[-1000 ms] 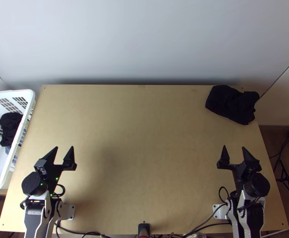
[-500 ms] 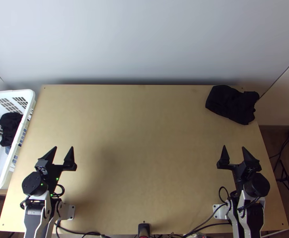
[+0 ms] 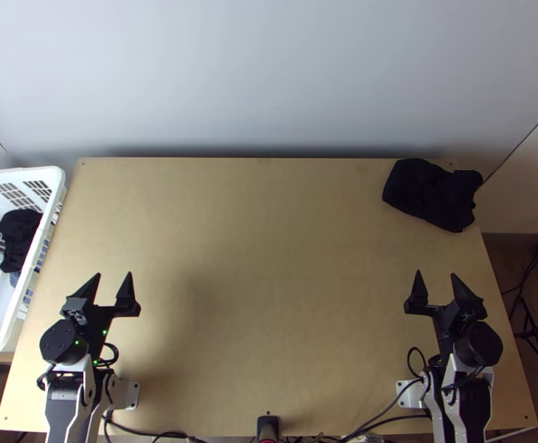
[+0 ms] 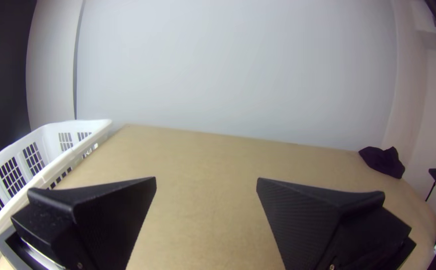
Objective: Fold the t-shirt
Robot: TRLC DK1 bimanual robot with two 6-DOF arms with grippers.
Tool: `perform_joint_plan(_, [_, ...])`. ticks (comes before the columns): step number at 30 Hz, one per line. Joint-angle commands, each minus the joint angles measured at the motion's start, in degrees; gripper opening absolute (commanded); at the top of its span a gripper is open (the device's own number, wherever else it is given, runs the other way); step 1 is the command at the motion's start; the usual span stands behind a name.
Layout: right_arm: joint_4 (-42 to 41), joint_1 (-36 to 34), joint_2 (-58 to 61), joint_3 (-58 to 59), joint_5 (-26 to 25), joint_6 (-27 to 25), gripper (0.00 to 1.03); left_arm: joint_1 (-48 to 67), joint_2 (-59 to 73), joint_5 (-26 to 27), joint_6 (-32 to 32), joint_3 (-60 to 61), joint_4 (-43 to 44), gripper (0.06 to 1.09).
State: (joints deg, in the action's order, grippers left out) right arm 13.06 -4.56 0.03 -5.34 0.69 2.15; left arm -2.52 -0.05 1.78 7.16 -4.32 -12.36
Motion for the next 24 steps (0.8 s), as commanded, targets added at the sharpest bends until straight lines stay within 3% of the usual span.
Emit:
perform_joint_plan(1, [-0.1,0.3,-0.1,-0.1,-0.1,0.1,0.98,-2.6,0.1,-0.9,-0.6,0.0,-0.1,1.03])
perform_joint_plan(8, [-3.0,2.4,-0.1,-0.4,-0.1,0.3,0.98,-2.3,0.1,-0.8,0.3,-0.2,1.5,1.03])
perform_joint_plan(15, [-2.7,1.8,0.7,-4.7,-0.2,-3.4,0.98,-2.7,0.1,-0.8,-2.7,-1.8,2.2,1.04])
perform_joint_plan(24, [0.7,4.0,10.4,-15.5,-0.3,-1.1,0.98,-2.4,7.6,-0.5,-4.3,-9.9,2.2,1.03])
